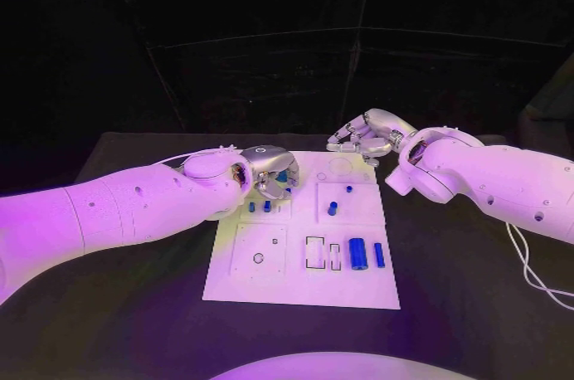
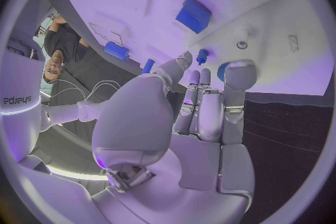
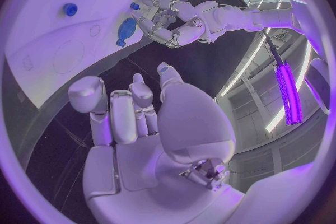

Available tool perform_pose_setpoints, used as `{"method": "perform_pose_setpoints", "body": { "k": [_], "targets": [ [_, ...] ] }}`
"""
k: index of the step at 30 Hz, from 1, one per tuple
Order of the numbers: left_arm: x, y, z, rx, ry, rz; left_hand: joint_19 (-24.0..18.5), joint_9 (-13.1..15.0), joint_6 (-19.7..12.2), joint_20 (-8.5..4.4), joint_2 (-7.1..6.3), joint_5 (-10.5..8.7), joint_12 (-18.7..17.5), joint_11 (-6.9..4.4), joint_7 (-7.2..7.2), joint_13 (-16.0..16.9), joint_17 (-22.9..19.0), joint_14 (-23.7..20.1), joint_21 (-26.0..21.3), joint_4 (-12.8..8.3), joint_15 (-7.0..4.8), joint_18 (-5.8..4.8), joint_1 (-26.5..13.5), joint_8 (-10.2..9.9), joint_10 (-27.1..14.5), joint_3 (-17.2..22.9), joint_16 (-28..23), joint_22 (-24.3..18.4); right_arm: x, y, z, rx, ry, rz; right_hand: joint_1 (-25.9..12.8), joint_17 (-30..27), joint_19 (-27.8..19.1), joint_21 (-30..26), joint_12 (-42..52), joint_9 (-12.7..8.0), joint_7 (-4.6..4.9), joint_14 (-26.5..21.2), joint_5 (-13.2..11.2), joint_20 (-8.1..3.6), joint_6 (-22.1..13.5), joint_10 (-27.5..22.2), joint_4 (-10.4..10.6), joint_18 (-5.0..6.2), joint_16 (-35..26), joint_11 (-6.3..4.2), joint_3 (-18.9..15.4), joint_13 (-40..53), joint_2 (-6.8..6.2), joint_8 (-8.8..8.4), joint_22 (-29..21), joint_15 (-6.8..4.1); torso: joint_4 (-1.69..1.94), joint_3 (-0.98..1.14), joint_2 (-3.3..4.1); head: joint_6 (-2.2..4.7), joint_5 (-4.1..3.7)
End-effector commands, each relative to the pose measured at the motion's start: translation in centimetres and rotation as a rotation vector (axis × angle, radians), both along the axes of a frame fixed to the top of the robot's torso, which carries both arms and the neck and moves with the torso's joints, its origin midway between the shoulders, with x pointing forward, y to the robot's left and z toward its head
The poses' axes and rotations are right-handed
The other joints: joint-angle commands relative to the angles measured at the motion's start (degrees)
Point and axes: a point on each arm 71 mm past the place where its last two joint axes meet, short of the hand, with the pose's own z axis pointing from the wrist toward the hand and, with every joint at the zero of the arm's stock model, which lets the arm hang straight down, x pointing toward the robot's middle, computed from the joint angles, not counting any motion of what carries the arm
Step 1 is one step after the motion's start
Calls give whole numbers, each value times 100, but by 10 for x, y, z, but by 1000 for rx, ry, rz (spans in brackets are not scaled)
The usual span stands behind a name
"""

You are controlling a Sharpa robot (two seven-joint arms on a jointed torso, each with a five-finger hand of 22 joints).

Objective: Assemble the parts on the task board

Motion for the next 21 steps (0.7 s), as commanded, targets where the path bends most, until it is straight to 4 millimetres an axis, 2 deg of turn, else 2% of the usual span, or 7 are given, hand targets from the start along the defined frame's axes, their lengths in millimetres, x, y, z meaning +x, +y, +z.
{"method": "perform_pose_setpoints", "body": {
  "k": [1, 21],
  "targets": [
    [1, -1, -1, 32, -4, -7, 58, -12, 77, 6, 22, -27, -29, -7, 0, -27, 31, 55, 66, -4, -15, -125, 42, -36, 65, 59, 50, 59, 0, 1, 2, 7, -8, 6, 22, 0, -7, -20, -10, 1, -18, 213, 33, -22, 18, -36, 18, 108, -25, -15, -27, -6, 26, 34, -9, -26, 7, -2, -3, -12, -11],
    [8, -3, -11, 115, 49, 40, 170, -77, 205, -30, 84, -26, -122, -38, 4, -182, 97, 137, 338, -18, -51, -164, 63, -118, 244, 239, 149, 298, 0, 3, 2, 8, -6, 11, 28, 3, -4, -18, 1, 0, -17, 214, 40, -22, 15, -29, 25, 107, -24, -14, -25, 5, 40, 34, -3, -26, 8, -1, -6, -26, -12]
  ]
}}
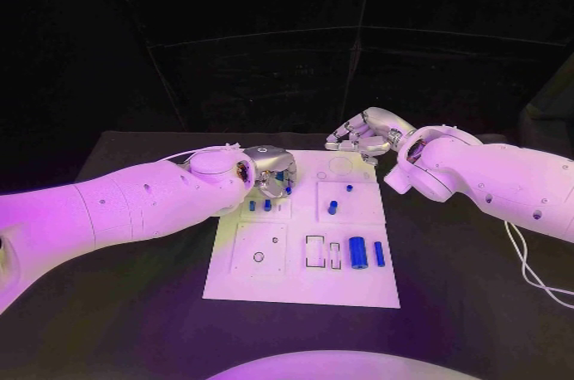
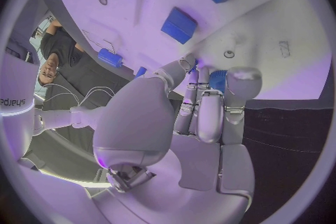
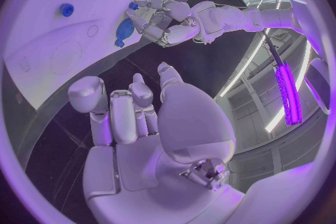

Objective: Assemble the parts on the task board

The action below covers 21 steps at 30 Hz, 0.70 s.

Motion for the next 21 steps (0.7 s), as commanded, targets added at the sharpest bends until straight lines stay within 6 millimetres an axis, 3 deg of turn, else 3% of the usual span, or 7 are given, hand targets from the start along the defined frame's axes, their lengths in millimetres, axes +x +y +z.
{"method": "perform_pose_setpoints", "body": {
  "k": [1, 15, 21],
  "targets": [
    [0, 0, -5, 43, 23, 9, 65, -13, 52, -2, 34, -26, -36, 0, 8, -20, -1, 102, 41, 7, -12, -82, 7, -44, 37, 46, 37, 27, 0, 1, 2, 7, -6, 8, 28, 3, -4, -18, 1, 0, -18, 214, 20, -22, 15, -30, 13, 107, -24, -14, -13, 5, 40, 35, -3, -26, -5, 2, 1, 0, -10],
    [-2, -5, -10, 48, 42, -12, 120, -47, 175, -34, 50, -31, -32, -62, -26, -77, -19, 126, 244, 31, -57, -114, -50, -91, 292, 112, 59, 217, 0, 2, 2, 7, -6, 10, 28, 3, -4, -18, 1, 0, -18, 214, 20, -22, 15, -30, 13, 107, -24, -14, -13, 5, 40, 35, -3, -26, -2, 1, 0, -17, -17],
    [-1, -5, -9, 30, 23, -15, 161, -28, 443, -83, 165, -31, -27, -140, -66, -97, -10, 144, 435, 27, -121, -146, -7, -48, 592, 209, 83, 396, 0, 2, 2, 8, -6, 11, 28, 3, -4, -18, 1, 0, -18, 214, 20, -22, 15, -30, 13, 107, -24, -14, -13, 5, 40, 35, -3, -26, 0, 0, -3, -15, -24]
  ]
}}
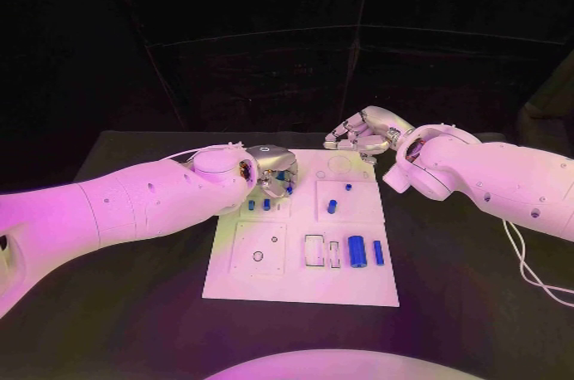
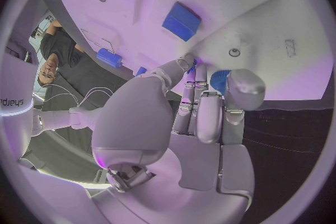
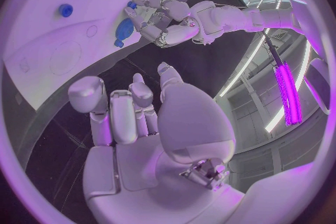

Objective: Assemble the parts on the task board

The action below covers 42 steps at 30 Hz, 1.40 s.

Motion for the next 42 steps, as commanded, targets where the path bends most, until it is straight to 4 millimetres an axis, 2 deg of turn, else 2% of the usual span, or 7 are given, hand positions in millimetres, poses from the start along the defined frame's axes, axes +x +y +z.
{"method": "perform_pose_setpoints", "body": {
  "k": [1, 18, 22, 24, 32, 38, 42],
  "targets": [
    [-2, 2, -6, 11, 6, -11, 50, 21, 116, -15, 91, -29, -18, -26, -13, -17, 13, 105, 82, 4, -41, -68, 20, 28, 123, 63, 42, 77, 0, 1, 2, 7, -6, 8, 28, 3, -4, -18, 1, 0, -17, 213, 20, -22, 15, -30, 13, 107, -24, -14, -13, 4, 40, 35, -3, -26, 6, -2, -5, 16, -2],
    [-4, 12, 16, -101, -86, 1, 86, 10, 237, -41, 120, -27, -153, -30, 6, -70, 15, 130, 230, -33, -52, -98, 38, -35, 287, 145, 64, 222, 0, 1, 2, 7, -6, 9, 37, 8, 0, -14, 17, 1, -18, 215, 29, -22, 19, -19, 22, 106, -22, -15, -13, 18, 58, 40, 5, -26, -7, 0, -6, 70, 18],
    [-8, 26, 25, -137, -83, 24, 87, 9, 245, -41, 110, -28, -165, -30, 5, -73, 10, 131, 234, -38, -51, -99, 33, -42, 299, 147, 63, 226, 0, 0, 1, 5, -4, 6, 38, 6, 1, -13, 16, 1, -18, 215, 29, -22, 19, -20, 23, 105, -24, -15, -12, 17, 60, 41, 9, -26, 23, -3, -7, 80, -5],
    [-9, 35, 27, -144, -77, 42, 87, 8, 246, -41, 103, -29, -173, -29, 5, -76, 8, 132, 233, -40, -51, -98, 30, -48, 303, 148, 63, 226, 0, 0, 1, 5, -4, 6, 38, 6, 1, -13, 16, 1, -18, 215, 29, -22, 19, -20, 23, 105, -24, -15, -12, 17, 60, 41, 9, -26, 17, 2, -7, 83, 32],
    [-9, 66, 27, -132, -47, 104, 88, 2, 247, -41, 90, -30, -196, -26, 6, -84, -1, 132, 241, -40, -49, -100, 15, -64, 311, 152, 60, 236, 0, -1, 1, 4, -2, 3, 38, 6, 1, -13, 16, 1, -18, 215, 29, -22, 19, -20, 23, 105, -24, -15, -12, 17, 60, 41, 9, -26, 18, -6, -3, 69, 50],
    [-7, 74, 24, -118, -25, 121, 89, -1, 254, -40, 72, -33, -218, -24, 5, -92, -17, 131, 249, -37, -47, -102, -6, -79, 321, 148, 54, 246, 1, 0, 1, 4, -2, 4, 38, 6, 1, -13, 16, 1, -18, 215, 29, -22, 19, -20, 23, 105, -24, -15, -12, 17, 60, 41, 9, -26, -3, -10, 1, 91, 79],
    [-6, 76, 22, -106, -10, 127, 89, -2, 256, -39, 68, -33, -224, -24, 5, -94, -24, 130, 254, -35, -47, -104, -11, -82, 323, 147, 51, 251, 1, 0, 0, 4, -1, 4, 38, 6, 1, -13, 16, 1, -18, 215, 29, -22, 19, -20, 23, 105, -24, -15, -12, 17, 60, 41, 9, -26, -6, -8, 2, 72, 95]
  ]
}}
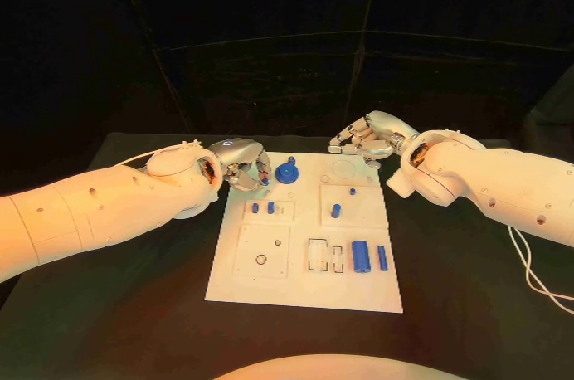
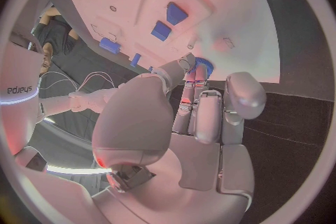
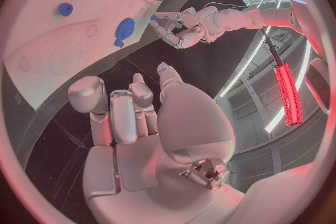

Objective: Assemble the parts on the task board

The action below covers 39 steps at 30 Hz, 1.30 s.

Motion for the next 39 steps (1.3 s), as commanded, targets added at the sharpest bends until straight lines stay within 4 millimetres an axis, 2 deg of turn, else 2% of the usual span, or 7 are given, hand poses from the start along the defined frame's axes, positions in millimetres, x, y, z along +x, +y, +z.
{"method": "perform_pose_setpoints", "body": {
  "k": [1, 11, 16, 35, 39],
  "targets": [
    [1, 1, -3, 10, 37, 6, 38, 7, 31, 12, -24, -31, -25, -7, -2, -10, -5, 124, 25, 9, -42, -104, -42, -33, 47, 25, 5, 6, 0, 0, 1, 4, -2, 6, 15, 6, 1, -13, 16, 1, -19, 215, 30, -22, 19, -20, 23, 105, -24, -15, -12, 8, 37, 22, 8, -26, -8, 1, 2, -17, 5],
    [1, -2, -10, 23, 65, 0, 38, 6, 33, 12, -27, -31, -31, -7, -2, -11, -6, 124, 25, 11, -42, -104, -47, -36, 49, 24, 5, 6, 0, 1, 1, 5, -2, 7, 15, 6, 1, -13, 16, 1, -19, 215, 30, -22, 19, -20, 23, 105, -24, -15, -12, 8, 37, 22, 8, -26, 0, 9, 4, -42, 0],
    [0, -5, -14, 24, 75, -8, 38, 6, 33, 12, -27, -31, -31, -7, -2, -11, -6, 124, 25, 11, -42, -104, -47, -36, 49, 24, 5, 6, 0, 1, 0, 5, -2, 6, 15, 6, 1, -13, 16, 1, -19, 215, 30, -22, 19, -20, 23, 105, -24, -15, -12, 8, 37, 22, 8, -26, -12, 12, 7, -49, -5],
    [-1, -11, -17, 26, 85, -17, 35, 4, 35, 13, -30, -33, -41, -7, -3, -15, -14, 122, 18, 13, -41, -103, -53, -44, 54, 24, 2, 2, 0, 1, 1, 5, -2, 6, 15, 6, 1, -13, 16, 1, -19, 215, 30, -22, 19, -20, 23, 105, -24, -15, -12, 8, 37, 22, 8, -26, -2, 9, 1, -55, -26],
    [0, -9, -19, 46, 106, 3, 18, -27, -30, 22, -60, -39, -135, 23, 27, -47, -55, 110, -14, 20, -20, -100, -89, -126, 4, 26, -16, -14, 0, 0, 1, 5, -2, 6, 26, 5, -1, -17, 14, 0, -18, 215, 35, -22, 17, -25, 32, 106, -26, -15, -11, 1, 56, 24, 1, -26, -6, 9, 3, -59, -21]
  ]
}}
